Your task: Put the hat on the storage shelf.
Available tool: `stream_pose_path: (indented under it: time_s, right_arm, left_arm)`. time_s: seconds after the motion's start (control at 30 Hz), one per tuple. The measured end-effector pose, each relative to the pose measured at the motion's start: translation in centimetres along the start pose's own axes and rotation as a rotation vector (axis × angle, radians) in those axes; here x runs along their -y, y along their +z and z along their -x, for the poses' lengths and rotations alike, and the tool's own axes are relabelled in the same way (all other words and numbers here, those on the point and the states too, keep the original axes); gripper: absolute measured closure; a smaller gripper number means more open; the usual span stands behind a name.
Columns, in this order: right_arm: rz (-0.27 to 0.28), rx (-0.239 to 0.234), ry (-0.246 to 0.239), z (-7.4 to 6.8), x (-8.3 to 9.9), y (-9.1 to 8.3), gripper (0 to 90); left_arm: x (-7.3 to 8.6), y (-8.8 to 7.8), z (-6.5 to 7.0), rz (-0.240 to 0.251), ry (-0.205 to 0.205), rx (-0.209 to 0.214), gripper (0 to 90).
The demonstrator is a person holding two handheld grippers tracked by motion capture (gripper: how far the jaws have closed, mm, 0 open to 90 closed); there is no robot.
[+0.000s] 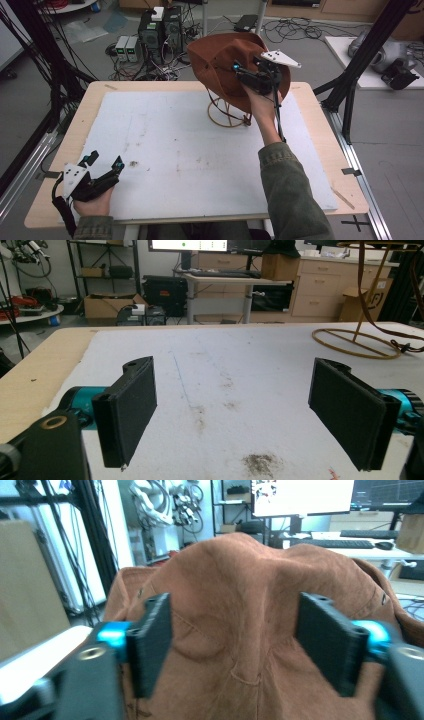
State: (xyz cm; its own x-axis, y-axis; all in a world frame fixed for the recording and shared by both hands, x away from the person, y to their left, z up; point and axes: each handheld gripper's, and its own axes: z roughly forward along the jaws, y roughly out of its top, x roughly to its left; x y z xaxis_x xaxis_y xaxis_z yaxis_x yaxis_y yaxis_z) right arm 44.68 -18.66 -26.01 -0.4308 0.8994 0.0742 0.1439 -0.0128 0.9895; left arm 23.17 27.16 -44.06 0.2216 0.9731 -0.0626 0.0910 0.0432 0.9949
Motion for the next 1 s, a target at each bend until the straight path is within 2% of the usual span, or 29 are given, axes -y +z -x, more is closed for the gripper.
stream_pose_path:
  time_s: [0.07,0.17,0.27,0.43,1.0]
  right_arm:
    - [0.009,0.006,-0.007,0.0,-0.1,-0.2,18.2]
    - [0.007,0.013,0.008,0.3,-0.1,-0.3,12.6]
    - [0.003,0.009,0.024,0.6,-0.2,-0.4,12.2]
    - [0.006,0.006,0.014,0.7,-0.4,-0.8,12.1]
    - [0.032,0.025,-0.019,1.9,-1.6,-4.5,12.1]
  left_arm:
    - [0.0,0.0,-0.1,-0.003,-0.004,-0.001,19.6]
    - [0.0,0.0,0.0,0.004,-0.006,-0.003,19.6]
    - [0.0,0.0,0.0,0.003,-0.006,-0.004,19.6]
    - [0.0,-0.1,-0.1,0.005,-0.006,-0.009,19.9]
    - [-0.1,-0.2,0.0,0.014,-0.003,-0.018,19.7]
